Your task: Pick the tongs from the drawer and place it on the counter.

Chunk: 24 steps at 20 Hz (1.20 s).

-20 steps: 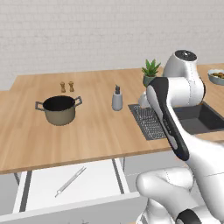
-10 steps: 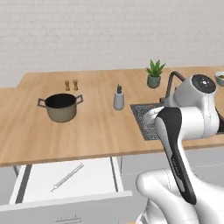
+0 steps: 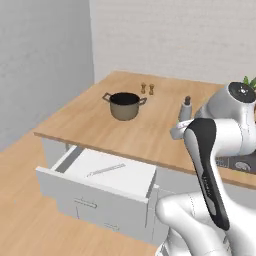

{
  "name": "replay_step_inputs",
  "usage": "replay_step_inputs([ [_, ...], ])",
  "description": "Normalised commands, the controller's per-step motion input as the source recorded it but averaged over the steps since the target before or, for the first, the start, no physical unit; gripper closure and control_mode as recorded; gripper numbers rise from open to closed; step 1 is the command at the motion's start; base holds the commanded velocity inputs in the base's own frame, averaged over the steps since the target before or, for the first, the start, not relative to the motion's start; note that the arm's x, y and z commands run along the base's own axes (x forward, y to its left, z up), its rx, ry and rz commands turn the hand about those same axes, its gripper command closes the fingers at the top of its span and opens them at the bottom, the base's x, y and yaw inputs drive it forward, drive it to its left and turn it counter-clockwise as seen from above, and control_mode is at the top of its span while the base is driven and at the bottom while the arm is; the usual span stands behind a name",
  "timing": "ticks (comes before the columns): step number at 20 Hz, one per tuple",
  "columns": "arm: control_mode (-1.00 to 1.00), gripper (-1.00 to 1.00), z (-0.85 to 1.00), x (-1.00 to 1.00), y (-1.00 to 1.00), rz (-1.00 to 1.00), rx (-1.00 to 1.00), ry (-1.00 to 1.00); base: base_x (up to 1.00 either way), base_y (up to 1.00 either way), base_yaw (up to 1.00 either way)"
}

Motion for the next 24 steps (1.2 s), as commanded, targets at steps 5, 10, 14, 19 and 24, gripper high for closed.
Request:
replay_step_inputs([
  [5, 1.0, -1.0, 0.0, 0.0, 0.0, 0.0, 0.0, 0.0, -0.13, -0.28, 0.9],
  [10, 1.0, -1.0, 0.0, 0.0, 0.0, 0.0, 0.0, 0.0, -0.37, -0.34, 0.66],
  [14, -1.0, -1.0, -0.16, 0.07, 0.0, 0.21, 0.0, 0.06, 0.0, 0.0, 0.0],
  [19, -1.0, -1.0, -0.74, 0.96, 0.09, 0.05, -0.01, 0.23, 0.0, 0.0, 0.0],
  [24, -1.0, -1.0, -0.76, 0.95, 0.25, 0.06, -0.03, 0.3, 0.0, 0.0, 0.0],
])
